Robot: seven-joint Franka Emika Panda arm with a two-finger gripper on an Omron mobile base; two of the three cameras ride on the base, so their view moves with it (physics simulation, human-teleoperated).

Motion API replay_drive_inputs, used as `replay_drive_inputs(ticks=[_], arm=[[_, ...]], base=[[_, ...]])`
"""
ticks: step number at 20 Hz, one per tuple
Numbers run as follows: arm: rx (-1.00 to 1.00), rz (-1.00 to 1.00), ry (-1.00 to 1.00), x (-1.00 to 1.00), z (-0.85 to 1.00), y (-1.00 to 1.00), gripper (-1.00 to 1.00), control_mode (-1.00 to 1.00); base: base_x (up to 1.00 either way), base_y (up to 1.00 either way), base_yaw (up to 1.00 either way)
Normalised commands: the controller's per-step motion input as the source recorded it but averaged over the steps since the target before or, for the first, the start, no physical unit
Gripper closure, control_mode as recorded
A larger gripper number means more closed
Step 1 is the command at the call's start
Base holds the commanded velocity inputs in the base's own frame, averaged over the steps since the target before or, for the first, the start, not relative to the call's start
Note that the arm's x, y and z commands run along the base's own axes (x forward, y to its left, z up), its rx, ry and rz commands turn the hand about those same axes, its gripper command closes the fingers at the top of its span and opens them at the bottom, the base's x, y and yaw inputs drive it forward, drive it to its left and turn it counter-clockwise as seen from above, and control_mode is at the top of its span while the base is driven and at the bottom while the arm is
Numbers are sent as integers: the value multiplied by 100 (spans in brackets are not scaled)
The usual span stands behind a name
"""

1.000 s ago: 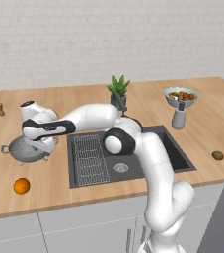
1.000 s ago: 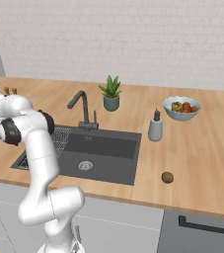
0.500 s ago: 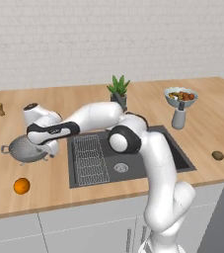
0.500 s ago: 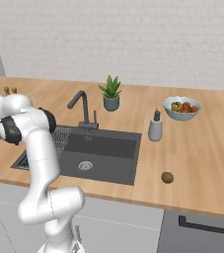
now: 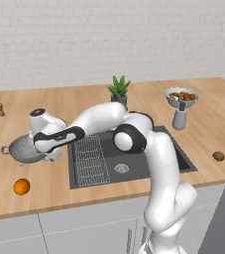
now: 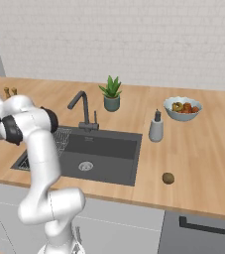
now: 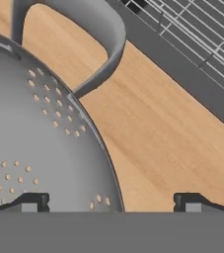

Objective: Put the colander in the sink, put the orange, kiwi in the colander, and turn on the sink faucet and pour water over the colander.

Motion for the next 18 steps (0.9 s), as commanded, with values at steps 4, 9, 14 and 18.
replay_drive_inputs(ticks=[4,9,14,18], arm=[[17,0,0,23,-7,1,-100,-100],[10,0,0,17,-14,10,100,-100],[6,0,3,4,-14,1,100,-100],[11,0,0,-16,8,-6,100,-100]], base=[[0,0,0],[0,0,0],[0,0,0],[0,0,0]])
